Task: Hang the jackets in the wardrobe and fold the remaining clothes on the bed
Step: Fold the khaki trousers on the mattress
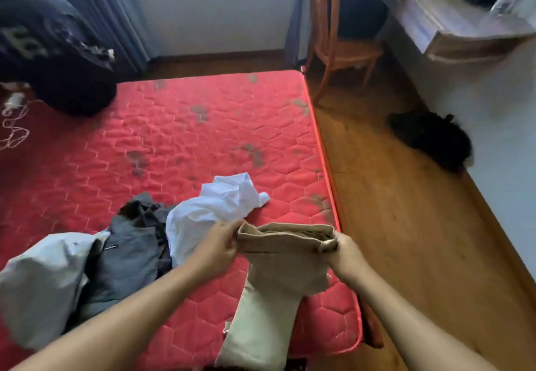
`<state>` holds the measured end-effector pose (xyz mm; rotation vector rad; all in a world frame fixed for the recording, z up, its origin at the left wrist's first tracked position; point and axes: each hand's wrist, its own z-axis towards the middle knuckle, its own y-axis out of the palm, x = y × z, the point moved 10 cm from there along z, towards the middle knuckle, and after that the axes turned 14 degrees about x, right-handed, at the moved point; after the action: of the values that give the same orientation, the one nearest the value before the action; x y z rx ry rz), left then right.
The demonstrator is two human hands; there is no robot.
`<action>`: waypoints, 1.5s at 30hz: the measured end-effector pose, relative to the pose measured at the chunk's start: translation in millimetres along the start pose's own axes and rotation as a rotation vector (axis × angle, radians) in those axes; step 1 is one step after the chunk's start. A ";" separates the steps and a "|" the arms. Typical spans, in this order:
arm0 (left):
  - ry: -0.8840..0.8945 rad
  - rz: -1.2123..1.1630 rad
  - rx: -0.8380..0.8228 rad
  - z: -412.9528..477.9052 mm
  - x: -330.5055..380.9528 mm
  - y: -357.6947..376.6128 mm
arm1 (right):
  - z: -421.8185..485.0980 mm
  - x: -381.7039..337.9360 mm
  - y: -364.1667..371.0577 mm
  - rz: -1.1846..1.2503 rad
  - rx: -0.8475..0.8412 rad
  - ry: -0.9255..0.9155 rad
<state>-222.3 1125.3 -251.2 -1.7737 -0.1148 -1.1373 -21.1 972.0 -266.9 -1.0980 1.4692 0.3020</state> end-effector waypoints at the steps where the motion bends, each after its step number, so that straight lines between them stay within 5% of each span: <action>1: -0.021 0.080 -0.010 -2.8 -19.4 16.3 | 0.2 20.8 7.9 -0.060 -0.012 -0.012; 7: -0.113 -0.026 0.030 58.2 -69.6 58.3 | 76.1 66.4 33.3 -0.325 0.023 -0.094; 13: -0.088 -0.303 0.294 263.3 -86.9 34.2 | 287.6 33.4 31.9 -0.143 0.343 -0.005; 16: -0.139 -0.242 0.268 297.3 -139.5 73.0 | 327.8 67.0 54.4 -0.356 0.390 -0.012; 22: -0.053 0.358 -0.152 197.3 -304.8 220.1 | 233.3 265.4 188.1 -0.823 -0.115 -0.008; 26: 0.030 0.775 -0.265 173.5 -381.3 262.8 | 201.2 347.6 251.1 -0.949 -0.196 -0.039; 37: 0.021 0.635 -0.016 126.9 -383.0 308.3 | 197.7 385.2 284.9 -1.033 -0.086 -0.182; 45: 0.035 0.603 -0.108 130.0 -411.0 275.9 | 163.0 393.8 269.4 -1.024 -0.067 -0.193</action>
<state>-221.0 1246.0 -748.5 -1.7108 0.4818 -0.7402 -56.5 1056.0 -762.8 -1.6681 0.5928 -0.2660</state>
